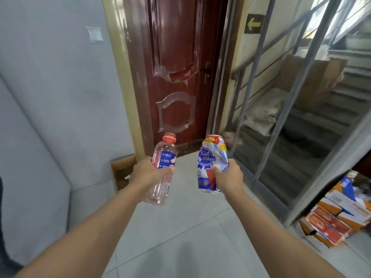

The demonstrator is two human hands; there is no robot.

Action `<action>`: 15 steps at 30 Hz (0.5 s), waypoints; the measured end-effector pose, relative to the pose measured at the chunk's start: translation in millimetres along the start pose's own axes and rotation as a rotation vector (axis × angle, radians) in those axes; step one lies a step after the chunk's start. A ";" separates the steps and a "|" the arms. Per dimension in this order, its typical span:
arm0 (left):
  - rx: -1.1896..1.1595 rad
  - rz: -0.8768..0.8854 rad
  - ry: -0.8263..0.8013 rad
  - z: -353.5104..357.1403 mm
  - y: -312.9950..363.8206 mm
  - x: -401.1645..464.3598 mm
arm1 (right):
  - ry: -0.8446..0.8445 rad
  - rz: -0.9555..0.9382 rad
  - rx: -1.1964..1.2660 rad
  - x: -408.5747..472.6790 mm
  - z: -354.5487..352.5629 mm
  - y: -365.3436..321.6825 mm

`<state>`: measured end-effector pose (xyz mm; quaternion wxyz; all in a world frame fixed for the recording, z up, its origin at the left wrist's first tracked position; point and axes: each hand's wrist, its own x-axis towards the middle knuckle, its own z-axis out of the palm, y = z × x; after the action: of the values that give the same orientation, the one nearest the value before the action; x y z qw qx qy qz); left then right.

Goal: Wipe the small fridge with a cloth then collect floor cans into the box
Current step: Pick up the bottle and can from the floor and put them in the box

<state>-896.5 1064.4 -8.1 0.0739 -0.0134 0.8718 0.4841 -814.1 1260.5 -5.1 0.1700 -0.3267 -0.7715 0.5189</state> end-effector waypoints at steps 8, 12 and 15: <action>-0.009 -0.099 0.105 58.7 42.8 75.0 | -0.168 -0.026 -0.069 149.0 5.4 -11.8; -0.006 -0.148 0.164 75.8 54.0 129.3 | -0.230 -0.046 -0.084 215.7 32.8 -21.8; 0.002 -0.182 0.214 85.2 60.5 182.3 | -0.264 -0.083 -0.114 265.7 59.0 -32.9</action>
<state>-1072.7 1177.4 -27.4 0.0241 -0.1439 0.8703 0.4705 -1053.9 1392.5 -19.3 0.0697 -0.2323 -0.8281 0.5053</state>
